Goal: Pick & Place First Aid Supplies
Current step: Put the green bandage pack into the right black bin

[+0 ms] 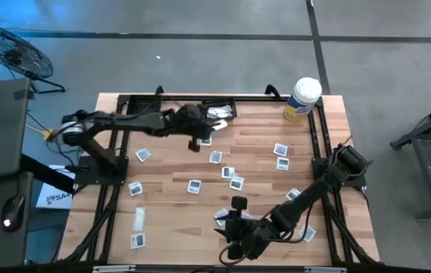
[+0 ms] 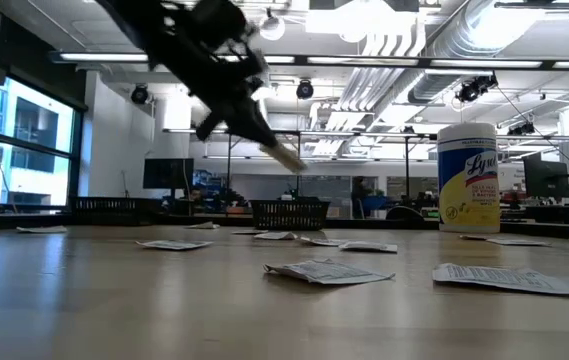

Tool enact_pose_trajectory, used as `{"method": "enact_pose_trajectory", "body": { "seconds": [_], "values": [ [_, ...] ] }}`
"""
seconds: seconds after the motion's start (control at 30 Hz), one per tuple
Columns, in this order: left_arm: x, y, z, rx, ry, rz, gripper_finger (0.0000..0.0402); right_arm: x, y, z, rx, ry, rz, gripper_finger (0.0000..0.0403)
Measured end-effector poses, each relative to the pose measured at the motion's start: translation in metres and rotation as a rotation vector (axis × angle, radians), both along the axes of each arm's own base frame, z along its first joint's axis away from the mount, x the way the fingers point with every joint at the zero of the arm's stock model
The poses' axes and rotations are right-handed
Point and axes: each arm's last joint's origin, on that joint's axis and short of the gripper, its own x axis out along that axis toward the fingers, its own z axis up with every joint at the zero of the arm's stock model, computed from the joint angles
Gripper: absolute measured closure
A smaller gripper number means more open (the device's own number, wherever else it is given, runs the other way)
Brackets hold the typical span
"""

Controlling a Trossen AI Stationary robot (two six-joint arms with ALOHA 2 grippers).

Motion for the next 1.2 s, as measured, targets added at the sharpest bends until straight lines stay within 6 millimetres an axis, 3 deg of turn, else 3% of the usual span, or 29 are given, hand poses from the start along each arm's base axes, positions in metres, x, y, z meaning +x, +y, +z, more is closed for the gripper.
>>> {"method": "enact_pose_trajectory", "body": {
  "seconds": [0.23,0.43,0.67,0.83,1.0,1.2],
  "values": [
    [0.02,0.06,-0.027,0.167,0.199,0.063,0.0402,0.002,-0.002,0.0,0.012,0.011,0.012,0.0263],
    [0.026,0.084,-0.051,0.212,0.272,0.074,0.0402,0.001,-0.002,-0.001,0.01,0.017,0.018,0.0263],
    [0.033,0.085,-0.061,0.299,0.3,0.083,0.0386,0.002,-0.004,-0.001,-0.001,0.024,0.012,0.0263],
    [0.034,0.087,-0.058,0.335,0.29,0.129,0.0342,0.003,-0.006,-0.002,0.005,0.031,0.008,0.0263],
    [0.032,0.088,-0.056,0.358,0.305,0.297,0.0287,0.003,-0.006,-0.002,0.013,0.033,0.009,0.0263],
    [0.021,0.075,-0.035,0.229,0.277,0.297,0.0256,0.003,-0.006,-0.002,0.018,0.038,0.017,0.0263]
  ]
}}
